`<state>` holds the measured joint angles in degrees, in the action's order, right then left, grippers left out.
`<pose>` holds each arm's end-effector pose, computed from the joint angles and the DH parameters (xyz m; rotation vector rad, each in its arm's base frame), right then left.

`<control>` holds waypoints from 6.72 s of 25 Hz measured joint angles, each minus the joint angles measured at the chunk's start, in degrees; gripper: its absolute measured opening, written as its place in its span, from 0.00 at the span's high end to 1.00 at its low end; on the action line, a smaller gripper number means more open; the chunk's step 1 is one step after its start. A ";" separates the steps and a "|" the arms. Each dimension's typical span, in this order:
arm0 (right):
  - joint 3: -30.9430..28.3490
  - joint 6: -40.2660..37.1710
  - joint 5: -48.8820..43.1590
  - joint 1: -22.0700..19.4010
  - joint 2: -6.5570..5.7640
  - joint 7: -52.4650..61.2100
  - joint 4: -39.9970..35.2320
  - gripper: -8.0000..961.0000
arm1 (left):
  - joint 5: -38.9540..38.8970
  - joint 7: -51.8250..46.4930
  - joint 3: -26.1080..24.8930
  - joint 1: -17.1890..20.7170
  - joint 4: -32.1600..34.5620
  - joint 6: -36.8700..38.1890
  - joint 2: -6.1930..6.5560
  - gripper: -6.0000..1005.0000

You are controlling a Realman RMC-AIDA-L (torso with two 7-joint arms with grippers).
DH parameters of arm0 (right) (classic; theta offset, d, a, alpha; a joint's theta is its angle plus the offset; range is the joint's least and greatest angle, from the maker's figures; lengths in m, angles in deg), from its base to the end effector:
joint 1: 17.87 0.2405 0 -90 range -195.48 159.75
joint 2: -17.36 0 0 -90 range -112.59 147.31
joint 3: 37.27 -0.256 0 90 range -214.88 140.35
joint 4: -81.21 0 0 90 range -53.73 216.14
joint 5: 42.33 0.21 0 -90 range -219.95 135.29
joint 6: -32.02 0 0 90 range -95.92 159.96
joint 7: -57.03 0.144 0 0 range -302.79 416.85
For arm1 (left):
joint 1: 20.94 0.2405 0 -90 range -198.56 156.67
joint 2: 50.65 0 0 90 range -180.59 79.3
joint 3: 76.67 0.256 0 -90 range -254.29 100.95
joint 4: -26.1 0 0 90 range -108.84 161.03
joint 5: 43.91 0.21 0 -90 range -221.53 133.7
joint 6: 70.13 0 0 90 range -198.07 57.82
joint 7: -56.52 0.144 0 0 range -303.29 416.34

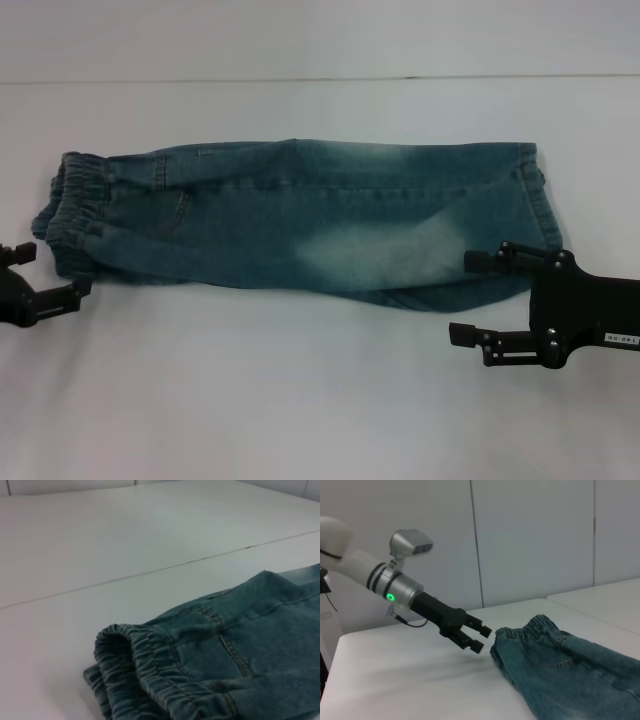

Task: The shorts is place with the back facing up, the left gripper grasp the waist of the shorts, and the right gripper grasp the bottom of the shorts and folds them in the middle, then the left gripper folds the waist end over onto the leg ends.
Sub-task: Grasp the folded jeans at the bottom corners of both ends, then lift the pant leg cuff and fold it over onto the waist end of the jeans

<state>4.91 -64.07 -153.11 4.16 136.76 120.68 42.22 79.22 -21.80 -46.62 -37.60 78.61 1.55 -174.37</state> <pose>0.2838 0.2820 0.0001 -2.7578 0.3477 0.7496 -0.3659 0.2950 0.0446 -2.2444 -0.7938 -0.2576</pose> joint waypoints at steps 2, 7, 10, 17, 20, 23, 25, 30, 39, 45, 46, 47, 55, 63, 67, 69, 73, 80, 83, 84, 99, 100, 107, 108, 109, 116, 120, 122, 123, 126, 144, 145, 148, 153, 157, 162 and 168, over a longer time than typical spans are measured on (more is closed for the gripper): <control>-0.02 -0.04 0.00 0.12 -0.05 0.34 0.17 0.04 | 0.13 0.65 0.08 -0.83 -1.16 -1.55 0.11 0.07; 0.01 -0.11 0.01 0.48 -0.03 0.77 0.25 0.04 | 1.05 1.37 0.79 -2.43 -3.03 -4.83 0.41 0.07; 0.30 -0.07 0.03 0.54 0.03 0.74 0.31 0.04 | 1.52 1.75 1.03 -3.35 -4.48 -5.86 0.87 0.07; 0.96 0.25 0.04 0.72 0.11 0.78 0.73 0.04 | 1.57 2.61 1.28 -3.72 -4.83 -6.23 1.12 0.13; 0.99 0.66 0.05 1.11 0.13 0.77 1.48 0.04 | 1.37 3.08 0.95 -3.73 -4.66 -6.38 1.12 0.21; 1.00 1.19 0.05 1.28 0.13 0.78 1.86 0.04 | 1.24 3.89 0.90 -3.78 -4.66 -6.58 1.13 0.34; 1.04 1.30 0.05 1.36 0.14 0.77 2.02 0.04 | 1.21 4.02 0.95 -3.92 -4.68 -6.71 1.12 0.45; 1.07 1.30 0.04 1.67 0.13 0.78 2.70 0.04 | 1.44 4.90 1.21 -4.27 -5.08 -7.01 1.12 0.73; 0.59 3.02 0.42 1.75 0.13 0.76 2.70 0.04 | 1.52 6.99 1.32 -4.65 -4.80 -3.70 1.28 0.91; -0.59 4.60 1.77 1.99 0.28 0.44 3.45 0.04 | 1.22 6.39 0.97 -4.75 -2.93 -1.98 1.39 0.96; -0.73 5.04 2.38 1.93 0.38 0.33 3.59 0.04 | 1.16 5.89 0.92 -4.78 -2.44 -1.80 1.39 0.96; -0.82 5.99 3.41 1.85 0.48 0.20 3.95 0.04 | 1.10 5.10 0.85 -4.89 -1.60 -1.66 1.40 0.96; -0.56 20.43 19.12 5.41 0.90 -16.31 20.90 0.05 | 1.52 -4.37 1.46 -7.74 5.11 -1.44 1.32 0.96; -0.87 33.92 34.17 13.65 1.43 -36.92 37.95 0.26 | 1.58 -14.86 12.94 -8.60 14.50 -1.18 -0.04 0.96; -2.46 39.62 35.21 18.76 1.62 -41.01 42.54 0.39 | 1.59 -20.29 19.07 -8.80 18.77 -0.96 -0.09 0.96; -2.62 42.15 34.98 21.01 1.68 -42.24 44.16 0.45 | 1.59 -23.38 22.26 -8.95 21.36 -0.97 -0.16 0.96; -2.45 46.38 32.45 24.79 1.93 -43.34 46.30 0.63 | 1.60 -28.97 28.15 -10.03 25.54 -1.06 -0.29 0.96; -2.71 47.98 28.04 27.35 1.98 -42.92 47.92 0.91 | 1.72 -37.71 35.92 -13.07 31.23 -0.98 -0.32 0.96; -2.73 47.74 26.36 27.69 1.98 -42.89 48.14 0.97 | 1.80 -40.32 38.86 -14.32 33.02 -1.18 -0.32 0.96; -2.75 47.51 25.78 27.73 1.98 -42.89 48.17 0.97 | 1.94 -41.31 40.06 -15.12 33.32 -1.45 -0.32 0.96; -4.55 40.12 24.65 18.97 1.04 -38.09 43.08 0.99 | 5.08 -42.74 47.85 -18.43 26.33 -8.62 -0.37 0.96; -4.53 40.14 24.65 18.85 1.03 -38.09 43.07 0.99 | 5.08 -42.74 47.85 -18.43 26.33 -8.62 -0.37 0.96; -4.48 40.08 24.55 18.19 1.01 -38.28 43.09 0.99 | 7.38 -42.40 50.46 -18.78 22.70 -12.16 -0.51 0.85; -4.47 39.90 24.56 18.06 1.01 -38.23 43.08 0.99 | 7.70 -42.41 50.98 -18.96 22.49 -12.20 -0.52 0.82; -4.47 39.77 24.56 17.95 1.01 -38.16 43.07 0.99 | 8.39 -42.48 51.54 -19.38 22.39 -12.16 -0.50 0.78; -4.35 39.39 24.51 18.01 1.10 -38.32 43.49 0.99 | 18.35 -45.75 56.36 -26.26 20.67 -10.30 -0.58 0.50; -4.28 39.09 24.07 18.33 1.28 -38.24 43.58 0.99 | 24.21 -48.55 57.91 -33.63 13.33 -10.34 -0.67 0.34; -4.27 38.63 23.76 18.46 1.35 -38.07 43.70 0.99 | 25.97 -49.67 58.28 -37.23 8.45 -11.17 -0.72 0.29; -4.28 38.45 23.76 18.48 1.35 -38.07 43.77 0.99 | 27.06 -50.16 58.39 -39.23 5.62 -12.33 -0.74 0.26; -4.28 38.21 23.76 18.49 1.36 -38.12 44.03 0.99 | 29.03 -50.60 58.95 -43.33 -1.01 -15.81 -0.76 0.19; -3.79 32.78 22.29 16.18 1.14 -38.27 46.01 0.99 | 30.04 -50.10 63.53 -53.07 -21.14 -30.41 -0.92 0.18; -3.76 32.05 22.28 15.81 1.11 -38.28 46.02 0.99 | 30.05 -50.07 63.55 -53.17 -21.66 -30.88 -0.92 0.18; -3.69 30.26 22.27 15.02 1.04 -38.21 46.02 0.99 | 30.06 -49.93 63.95 -53.22 -23.22 -32.00 -0.91 0.18; -3.42 29.63 22.27 14.26 1.01 -38.14 46.02 0.99 | 30.06 -49.94 64.87 -53.42 -25.57 -33.35 -0.90 0.18; -3.08 29.36 22.27 14.04 1.00 -38.12 46.02 0.99 | 30.06 -50.27 64.87 -53.43 -25.96 -34.02 -0.90 0.18; -3.06 28.88 22.27 13.90 1.01 -38.09 46.01 0.99 | 29.83 -50.34 64.87 -53.43 -27.41 -35.20 -0.90 0.18; -2.98 28.20 22.27 13.66 1.01 -38.08 45.99 0.99 | 29.65 -50.20 64.87 -53.26 -28.87 -36.26 -0.90 0.28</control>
<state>1.93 -35.87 -130.84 17.82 137.77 82.60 88.21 108.87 -72.00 18.26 -90.86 49.74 -34.71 -175.27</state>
